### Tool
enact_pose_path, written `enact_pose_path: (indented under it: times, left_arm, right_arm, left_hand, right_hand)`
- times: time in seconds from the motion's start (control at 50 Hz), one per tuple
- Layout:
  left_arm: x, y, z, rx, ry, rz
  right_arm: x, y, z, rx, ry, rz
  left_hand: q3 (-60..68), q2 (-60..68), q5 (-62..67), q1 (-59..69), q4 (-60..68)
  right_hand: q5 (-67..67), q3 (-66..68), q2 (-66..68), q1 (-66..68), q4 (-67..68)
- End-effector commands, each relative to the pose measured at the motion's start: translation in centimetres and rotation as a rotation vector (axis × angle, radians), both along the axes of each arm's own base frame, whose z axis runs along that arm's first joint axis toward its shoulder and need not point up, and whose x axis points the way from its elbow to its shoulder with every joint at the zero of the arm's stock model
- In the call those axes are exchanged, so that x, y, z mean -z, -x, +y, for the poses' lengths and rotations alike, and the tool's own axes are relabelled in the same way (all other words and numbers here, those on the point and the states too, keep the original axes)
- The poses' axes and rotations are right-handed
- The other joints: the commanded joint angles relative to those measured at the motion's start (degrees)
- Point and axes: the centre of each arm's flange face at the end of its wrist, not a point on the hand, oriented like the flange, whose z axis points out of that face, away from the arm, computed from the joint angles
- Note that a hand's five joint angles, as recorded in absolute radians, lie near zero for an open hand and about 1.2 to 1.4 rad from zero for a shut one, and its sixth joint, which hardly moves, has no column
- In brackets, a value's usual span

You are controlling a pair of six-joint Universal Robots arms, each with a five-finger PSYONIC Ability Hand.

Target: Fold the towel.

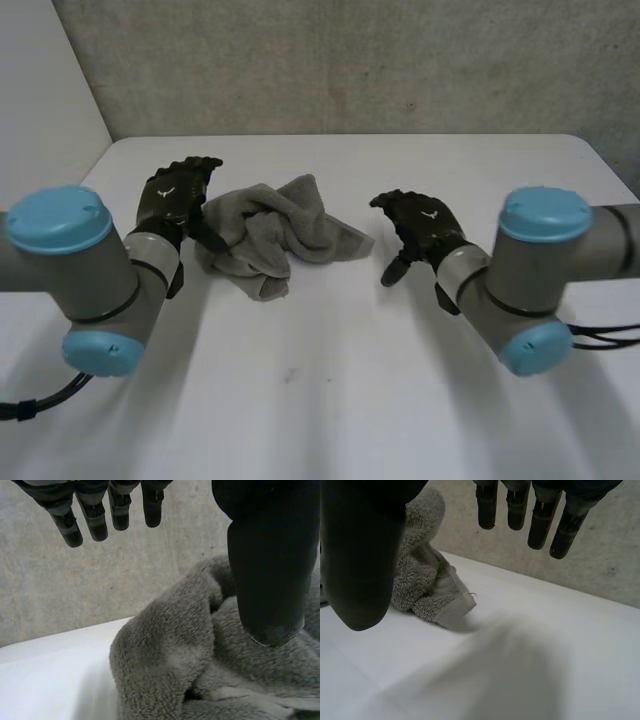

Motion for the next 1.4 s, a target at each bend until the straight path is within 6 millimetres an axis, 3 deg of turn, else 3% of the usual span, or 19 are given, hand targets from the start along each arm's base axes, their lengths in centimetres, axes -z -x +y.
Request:
enact_pose_path:
  times: [0.02, 0.24, 0.36, 0.58, 0.7, 0.74, 0.78, 0.8, 0.84, 0.88, 0.9, 0.94, 0.96, 1.0, 1.04, 1.1, 1.16, 1.28, 1.4]
  left_arm:
    - [1.5, 0.5, -2.2, 0.010, -0.010, -0.002]
    - [3.7, 1.1, -4.0, 0.028, -0.061, -0.018]
    - [4.0, 1.3, -4.4, 0.040, -0.062, -0.017]
    - [4.2, 1.2, -4.0, 0.039, -0.076, -0.022]
    - [2.9, 1.0, -3.7, 0.036, -0.075, -0.022]
    - [2.3, 0.9, -3.6, 0.034, -0.067, -0.019]
    - [1.4, 0.9, -3.5, 0.033, -0.049, -0.016]
    - [0.3, 0.9, -3.5, 0.032, -0.023, -0.016]
    - [-1.1, 0.9, -3.5, 0.031, 0.010, -0.011]
    - [-4.1, 0.8, -3.3, 0.029, 0.082, 0.004]
    - [-4.1, 0.8, -3.3, 0.029, 0.083, 0.004]
    - [-5.9, 0.8, -3.1, 0.027, 0.123, 0.014]
    - [-7.7, 0.6, -2.8, 0.025, 0.166, 0.029]
    - [-9.5, 0.5, -2.3, 0.026, 0.207, 0.045]
    - [-12.7, 0.1, -1.3, 0.026, 0.275, 0.071]
    - [-14.6, -0.1, -0.2, 0.031, 0.308, 0.088]
    - [-15.1, -0.3, 0.4, 0.032, 0.311, 0.089]
    - [-15.7, -1.0, 3.8, 0.048, 0.267, 0.071]
    - [-12.4, -1.8, 6.4, 0.058, 0.099, 0.006]
  right_arm:
    - [1.5, -2.5, -2.1, -0.013, -0.060, -0.062]
    - [3.7, -5.1, -4.5, -0.013, -0.144, -0.116]
    - [4.5, -5.7, -5.3, -0.007, -0.159, -0.106]
    - [4.8, -6.8, -5.2, -0.035, -0.158, -0.106]
    - [4.0, -7.2, -5.0, -0.049, -0.144, -0.117]
    - [3.3, -7.2, -5.1, -0.049, -0.129, -0.123]
    - [0.1, -7.3, -5.4, -0.052, -0.068, -0.157]
    - [0.0, -7.3, -5.4, -0.052, -0.068, -0.157]
    - [-4.1, -7.0, -5.7, -0.050, 0.006, -0.191]
    - [-6.4, -6.7, -5.6, -0.053, 0.044, -0.202]
    - [-6.4, -6.7, -5.6, -0.053, 0.044, -0.202]
    - [-11.6, -5.4, -5.5, -0.040, 0.145, -0.206]
    - [-11.6, -5.4, -5.5, -0.040, 0.145, -0.206]
    - [-16.3, -3.2, -5.5, -0.018, 0.276, -0.151]
    - [-18.2, -2.1, -5.2, -0.006, 0.334, -0.096]
    - [-20.9, -0.3, -3.8, 0.011, 0.400, 0.035]
    - [-22.7, 1.0, -2.0, 0.010, 0.411, 0.133]
    - [-22.9, 2.1, 0.3, -0.015, 0.335, 0.206]
    - [-22.3, 5.7, 2.1, -0.036, 0.275, 0.376]
  left_hand:
    - [3.1, 3.1, 1.4, 2.9, 3.1]
    - [6.5, 6.5, 4.7, 6.3, 6.5]
    - [18.4, 18.4, 16.7, 18.2, 18.5]
    - [50.7, 50.7, 48.9, 50.5, 50.7]
    - [59.4, 59.4, 57.7, 59.2, 59.4]
    - [64.8, 64.8, 63.1, 64.6, 64.8]
    - [69.6, 69.6, 67.8, 69.4, 69.6]
    - [70.2, 70.2, 68.5, 70.0, 70.2]
    - [70.2, 70.2, 68.5, 70.0, 70.2]
    - [70.2, 70.2, 68.5, 70.0, 70.2]
    - [70.2, 70.2, 68.5, 70.0, 70.2]
    - [70.2, 70.2, 68.5, 70.0, 70.2]
    - [70.2, 70.2, 68.5, 70.0, 70.2]
    - [70.2, 70.2, 68.5, 70.0, 70.2]
    - [70.2, 70.2, 68.5, 70.0, 70.2]
    - [70.2, 70.2, 68.5, 70.0, 70.2]
    - [70.2, 70.2, 68.5, 70.0, 70.2]
    - [70.2, 70.2, 68.5, 70.0, 70.2]
    - [70.2, 70.2, 68.5, 70.0, 70.2]
  right_hand:
    - [-3.4, -3.9, -4.2, -3.1, -4.7]
    - [-2.5, -2.9, -3.2, -2.2, -3.8]
    - [5.1, 4.6, 4.3, 5.4, 3.8]
    - [27.9, 27.5, 27.2, 28.3, 26.7]
    - [65.5, 65.1, 64.7, 65.8, 64.2]
    - [66.6, 66.1, 65.8, 66.9, 65.3]
    - [66.6, 66.1, 65.8, 66.9, 65.3]
    - [66.6, 66.1, 65.8, 66.9, 65.3]
    - [66.6, 66.1, 65.8, 66.9, 65.3]
    - [66.6, 66.1, 65.8, 66.9, 65.3]
    - [66.6, 66.1, 65.8, 66.9, 65.3]
    - [66.6, 66.1, 65.8, 66.9, 65.3]
    - [66.6, 66.1, 65.8, 66.9, 65.3]
    - [66.6, 66.1, 65.8, 66.9, 65.3]
    - [66.6, 66.1, 65.8, 66.9, 65.3]
    - [66.6, 66.1, 65.8, 66.9, 65.3]
    - [66.6, 66.1, 65.8, 66.9, 65.3]
    - [66.6, 66.1, 65.8, 66.9, 65.3]
    - [66.6, 66.1, 65.8, 66.9, 65.3]
